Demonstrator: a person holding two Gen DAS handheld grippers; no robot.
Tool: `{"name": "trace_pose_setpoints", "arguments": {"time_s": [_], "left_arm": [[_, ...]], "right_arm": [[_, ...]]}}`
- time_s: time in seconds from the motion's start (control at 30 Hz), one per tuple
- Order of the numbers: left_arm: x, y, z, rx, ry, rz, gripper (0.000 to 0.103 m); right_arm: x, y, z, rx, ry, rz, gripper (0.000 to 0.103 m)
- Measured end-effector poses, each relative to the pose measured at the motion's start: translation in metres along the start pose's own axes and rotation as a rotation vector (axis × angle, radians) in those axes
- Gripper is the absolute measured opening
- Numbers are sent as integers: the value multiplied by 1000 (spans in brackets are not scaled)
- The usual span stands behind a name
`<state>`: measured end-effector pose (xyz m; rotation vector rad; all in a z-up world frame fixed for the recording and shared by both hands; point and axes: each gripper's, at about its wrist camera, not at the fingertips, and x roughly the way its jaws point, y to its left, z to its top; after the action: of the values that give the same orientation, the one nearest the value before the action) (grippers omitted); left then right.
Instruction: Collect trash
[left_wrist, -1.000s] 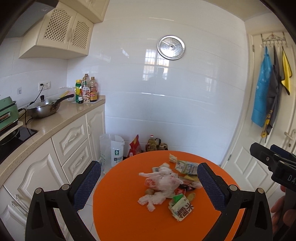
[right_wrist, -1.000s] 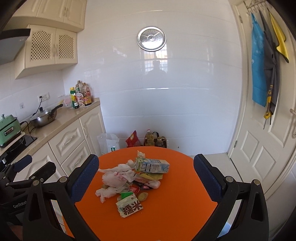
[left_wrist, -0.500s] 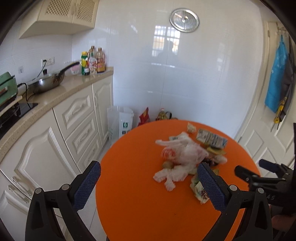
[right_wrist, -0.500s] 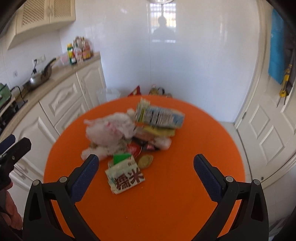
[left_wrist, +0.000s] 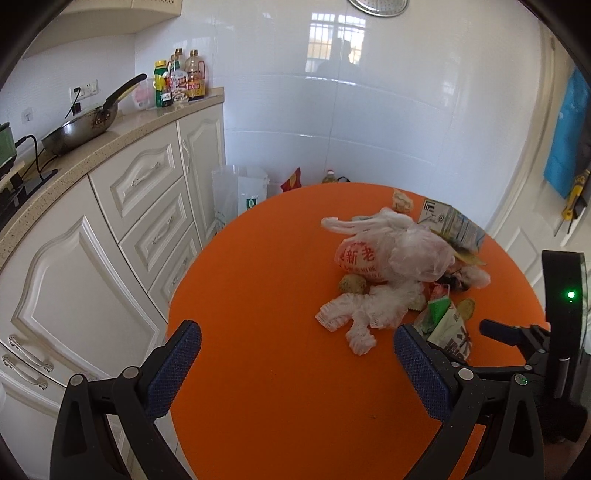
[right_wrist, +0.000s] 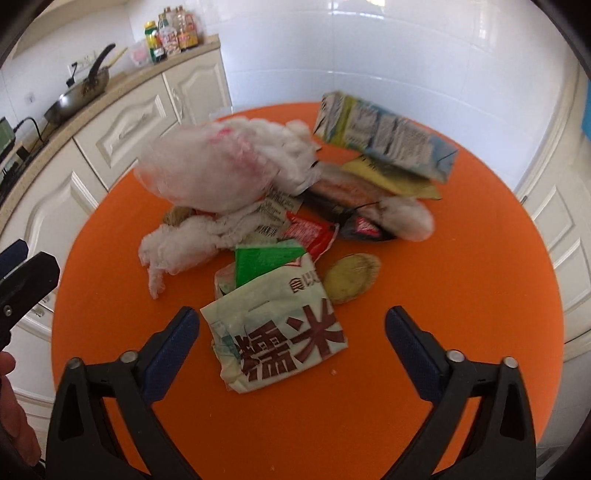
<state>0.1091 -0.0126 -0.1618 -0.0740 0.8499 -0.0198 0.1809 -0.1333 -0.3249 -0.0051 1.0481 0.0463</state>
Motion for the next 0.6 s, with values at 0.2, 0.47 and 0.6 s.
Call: {"name": "trace_pose_setpoints", "arguments": {"time_s": [0.2,0.47,0.6], "left_arm": [[36,-15,13,26,33,-11,102],[96,-38,27,88,86,-45,102],[134,-52,33,113,114,-52,102]], "right_arm": [[8,8,-7,-64,-17,-3,76],[-7,-29,-15,16,-22,34,74],[-16,-42,-12,46,-31,24,73]]}}
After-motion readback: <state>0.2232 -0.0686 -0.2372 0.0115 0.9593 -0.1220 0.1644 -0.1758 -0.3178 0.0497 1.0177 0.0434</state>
